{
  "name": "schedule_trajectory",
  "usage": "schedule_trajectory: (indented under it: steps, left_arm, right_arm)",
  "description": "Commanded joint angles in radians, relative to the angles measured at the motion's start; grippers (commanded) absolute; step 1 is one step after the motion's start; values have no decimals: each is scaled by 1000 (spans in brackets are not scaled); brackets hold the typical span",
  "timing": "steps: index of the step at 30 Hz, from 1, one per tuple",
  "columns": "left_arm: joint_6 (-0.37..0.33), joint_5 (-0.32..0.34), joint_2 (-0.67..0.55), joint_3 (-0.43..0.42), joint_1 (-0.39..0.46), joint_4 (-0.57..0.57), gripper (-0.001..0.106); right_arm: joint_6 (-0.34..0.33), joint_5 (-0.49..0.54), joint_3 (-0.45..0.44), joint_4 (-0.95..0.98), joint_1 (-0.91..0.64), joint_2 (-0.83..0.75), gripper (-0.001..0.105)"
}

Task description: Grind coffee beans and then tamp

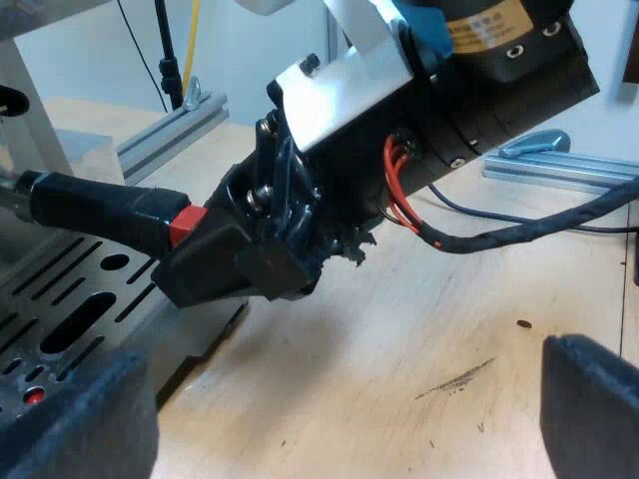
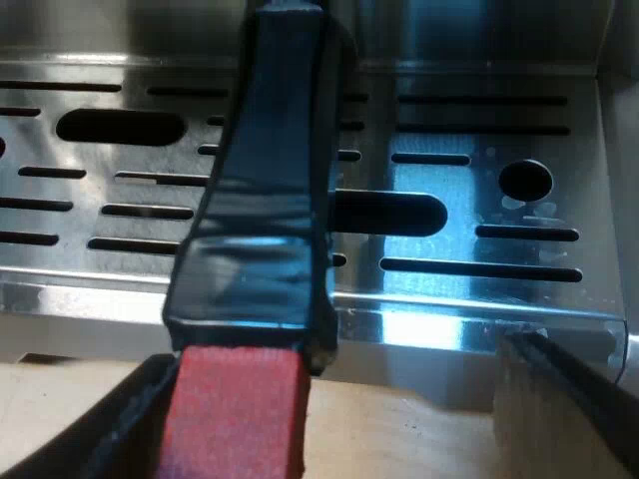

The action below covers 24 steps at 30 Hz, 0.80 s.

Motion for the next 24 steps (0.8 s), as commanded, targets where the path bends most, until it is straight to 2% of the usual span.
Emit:
schedule_trajectory:
  steps: [1, 20, 24]
  left_arm:
    - [-6, 16, 1, 3, -6, -12, 79]
    - [-6, 16, 1, 3, -6, -12, 79]
    - [-6, 16, 1, 3, -6, -12, 79]
  right_arm:
    - [0, -15, 3, -35, -12, -2, 64]
    - [-3, -27, 13, -145, -12, 69, 64]
    - [-3, -27, 13, -145, -12, 69, 60]
